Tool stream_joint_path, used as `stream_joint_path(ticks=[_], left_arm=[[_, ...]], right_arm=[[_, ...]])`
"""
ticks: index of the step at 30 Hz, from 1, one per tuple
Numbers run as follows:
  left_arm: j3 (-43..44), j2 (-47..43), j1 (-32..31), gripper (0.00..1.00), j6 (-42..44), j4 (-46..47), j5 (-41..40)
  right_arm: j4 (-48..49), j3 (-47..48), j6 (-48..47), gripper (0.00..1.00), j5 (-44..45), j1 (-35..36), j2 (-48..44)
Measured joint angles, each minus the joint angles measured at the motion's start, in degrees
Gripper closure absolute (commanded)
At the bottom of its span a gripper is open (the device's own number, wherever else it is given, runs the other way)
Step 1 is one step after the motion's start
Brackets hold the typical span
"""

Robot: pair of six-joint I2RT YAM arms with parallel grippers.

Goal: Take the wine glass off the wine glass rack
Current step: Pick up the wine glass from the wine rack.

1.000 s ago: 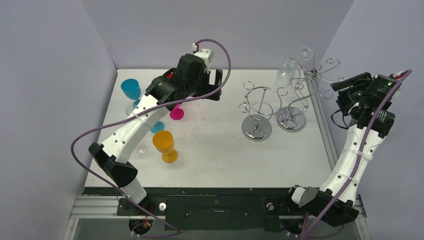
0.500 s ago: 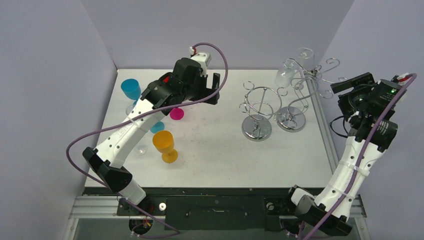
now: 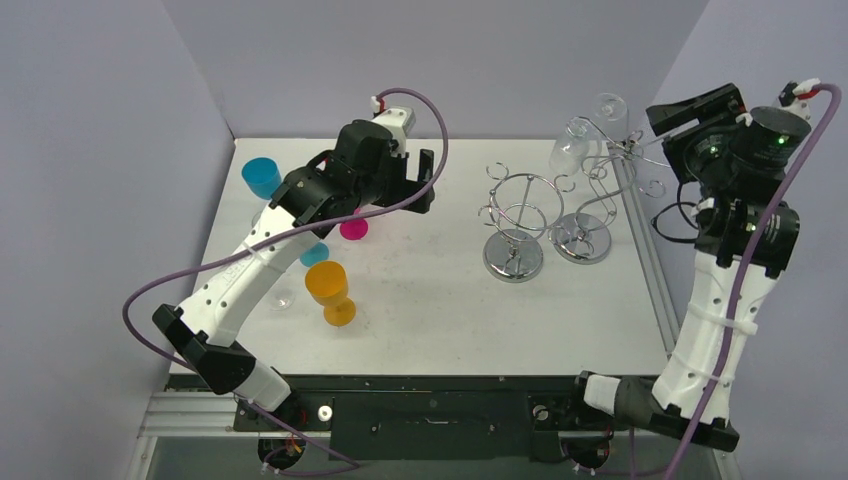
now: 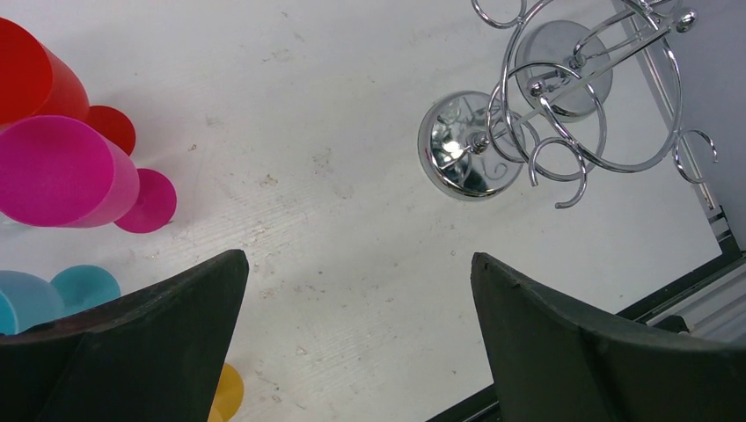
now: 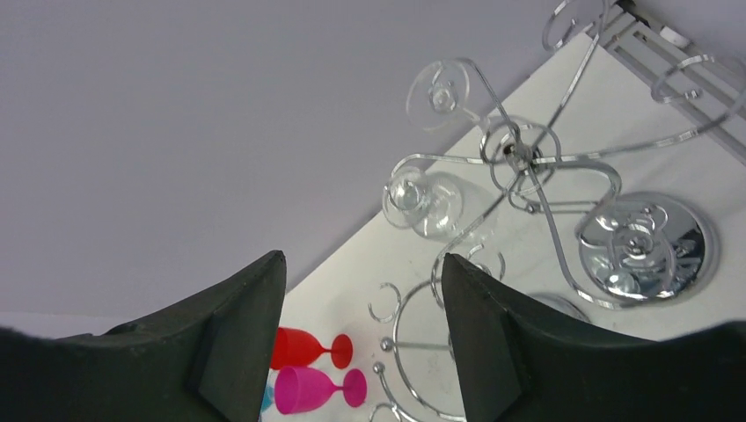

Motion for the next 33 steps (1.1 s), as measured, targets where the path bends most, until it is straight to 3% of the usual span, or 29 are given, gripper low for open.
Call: stream_joint_path(ticks=[8,15,23,33], left_arm=[[-0.1,-0.8,0.0,0.04,0.1,0.0,0.0],[-0.1,-0.8,0.0,0.04,0.7,-0.1,0.0],[-0.1,-0.7,0.0,0.04,1.2,-0.1,0.0],[-0.1,0.7,0.0,0.04,1.3,-0.1,0.0]], right_arm=[[5.4,12.2,0.1,0.44,2.2,0.3,17.3],[6.1,20.1,-0.8,0.49,-1.5,-1.2,31.0],[6.7,19.4,-0.9,0.6,-5.6,-3.1,34.8],[8.2,15.2,-0.9,0.62,-8.3,-2.7,35.1]])
